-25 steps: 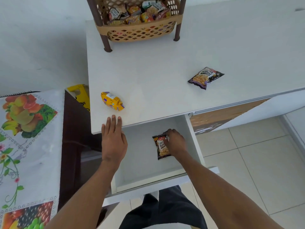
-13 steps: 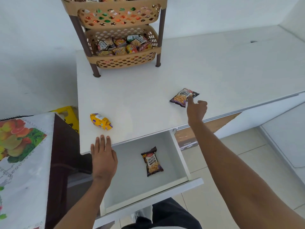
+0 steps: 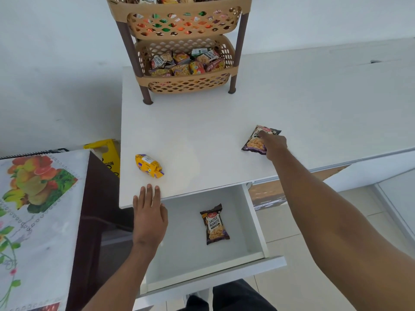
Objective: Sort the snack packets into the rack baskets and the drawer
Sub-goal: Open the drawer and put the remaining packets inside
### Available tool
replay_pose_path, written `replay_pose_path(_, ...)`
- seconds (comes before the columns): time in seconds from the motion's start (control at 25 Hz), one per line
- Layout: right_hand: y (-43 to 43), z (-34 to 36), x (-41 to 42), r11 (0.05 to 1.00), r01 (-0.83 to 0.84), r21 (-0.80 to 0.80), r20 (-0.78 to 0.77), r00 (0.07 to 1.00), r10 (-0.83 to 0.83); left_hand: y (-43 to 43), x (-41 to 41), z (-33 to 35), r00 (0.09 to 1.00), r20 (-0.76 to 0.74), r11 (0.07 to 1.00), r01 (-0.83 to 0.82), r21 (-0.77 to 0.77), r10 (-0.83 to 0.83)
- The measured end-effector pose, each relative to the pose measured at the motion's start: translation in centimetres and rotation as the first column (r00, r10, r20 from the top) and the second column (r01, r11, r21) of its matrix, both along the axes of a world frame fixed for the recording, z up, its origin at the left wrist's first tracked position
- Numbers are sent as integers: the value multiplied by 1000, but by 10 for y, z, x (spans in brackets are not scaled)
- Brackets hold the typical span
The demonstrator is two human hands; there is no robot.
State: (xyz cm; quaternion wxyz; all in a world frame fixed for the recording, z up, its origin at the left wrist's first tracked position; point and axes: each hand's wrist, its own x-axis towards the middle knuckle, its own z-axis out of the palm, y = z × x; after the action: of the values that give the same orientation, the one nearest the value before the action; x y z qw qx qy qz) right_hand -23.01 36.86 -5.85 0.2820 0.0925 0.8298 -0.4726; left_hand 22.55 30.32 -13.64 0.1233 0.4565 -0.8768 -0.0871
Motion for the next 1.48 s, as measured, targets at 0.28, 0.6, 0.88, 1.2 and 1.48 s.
replay_pose_path(0.28, 31, 51, 61, 900, -225, -375, 49, 964, 262, -1, 1, 6, 999, 34, 1000, 2, 29, -3)
replay_pose_path(0.6, 87, 26, 139, 718, -533, -447, 286, 675, 680, 0, 3, 13, 996, 81, 999, 23, 25, -25)
replay_pose_path(0.88, 87, -59, 216, 562, -825, -62, 290, 523, 801, -2, 9, 15, 993, 94, 998, 65, -2, -65)
replay_pose_path(1.2, 42, -158, 296, 527, -816, 237, 164, 568, 806, -8, 15, 7, 989, 119, 994, 98, -39, -93)
replay_pose_path(1.48, 28, -193, 324, 446, -727, 522, 59, 553, 831, -7, 16, 3, 991, 103, 995, 90, -42, -85)
